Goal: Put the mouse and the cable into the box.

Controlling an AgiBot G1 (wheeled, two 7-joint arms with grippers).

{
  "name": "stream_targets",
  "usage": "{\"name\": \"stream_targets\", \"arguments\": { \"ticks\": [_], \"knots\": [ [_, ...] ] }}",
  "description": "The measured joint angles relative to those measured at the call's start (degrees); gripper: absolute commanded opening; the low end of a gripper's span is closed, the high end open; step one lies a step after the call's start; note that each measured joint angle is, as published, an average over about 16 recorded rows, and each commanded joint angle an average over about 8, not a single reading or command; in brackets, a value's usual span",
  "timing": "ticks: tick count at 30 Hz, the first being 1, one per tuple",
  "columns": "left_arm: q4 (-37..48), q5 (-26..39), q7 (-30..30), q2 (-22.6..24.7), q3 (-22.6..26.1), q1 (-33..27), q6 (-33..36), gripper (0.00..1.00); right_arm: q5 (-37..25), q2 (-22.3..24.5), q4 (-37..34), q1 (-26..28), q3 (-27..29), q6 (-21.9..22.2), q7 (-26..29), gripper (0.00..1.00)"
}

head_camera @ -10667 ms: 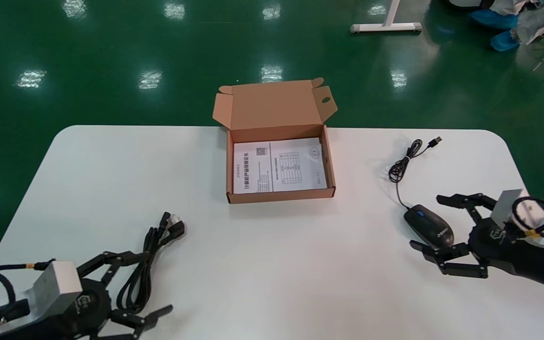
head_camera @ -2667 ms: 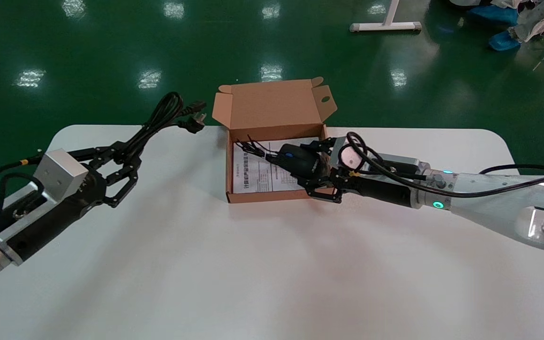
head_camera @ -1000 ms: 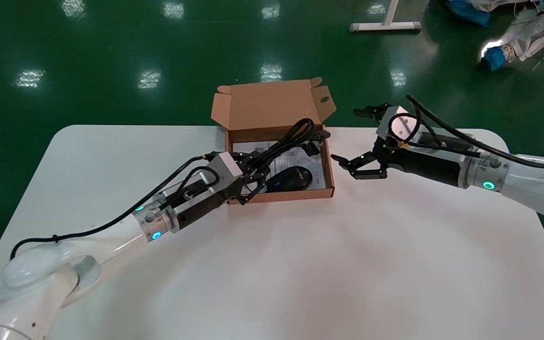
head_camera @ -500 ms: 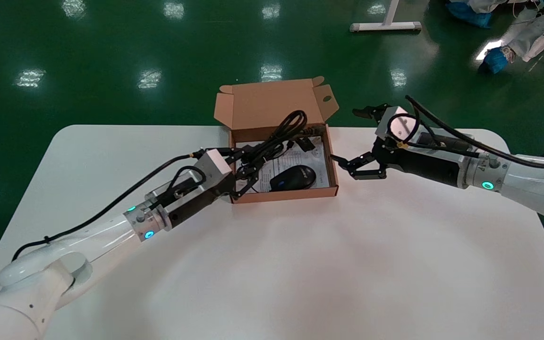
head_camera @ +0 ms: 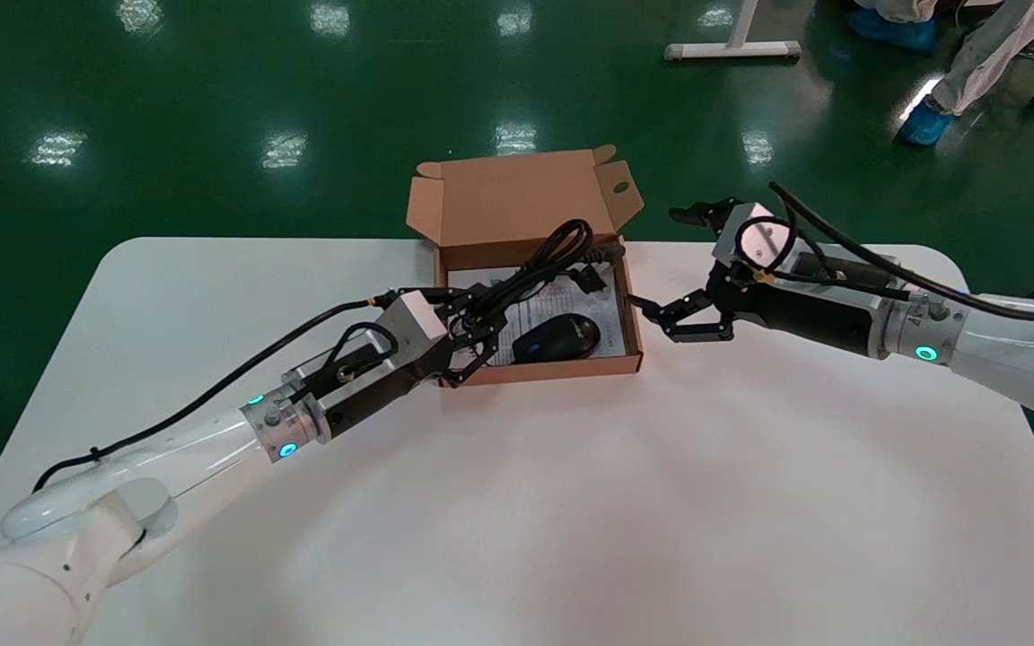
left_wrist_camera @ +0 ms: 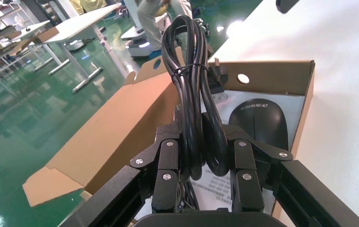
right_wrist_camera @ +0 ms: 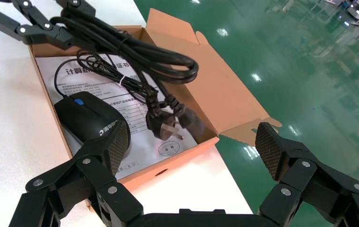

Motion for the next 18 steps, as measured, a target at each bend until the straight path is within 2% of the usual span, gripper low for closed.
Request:
{"name": "stream_targets", "arguments": {
  "ticks": [2,3,18],
  "knots": [
    [0.5,0.1,0.1,0.0,0.1,-0.2,0.0,0.93,0.0,0.0,0.0,0.0,0.0,0.0,0.0,1.00],
    [0.7,0.1,0.1,0.1,0.1,-0.3,0.1,1.00,0.0,0.0,0.0,0.0,0.0,0.0,0.0,1.00],
    [1.0,0.2,0.1,0.0,0.1,-0.6,0.1,1.00,0.3,0.0,-0.1,0.1,0.2,0.1,0.2,1.00]
  ]
}}
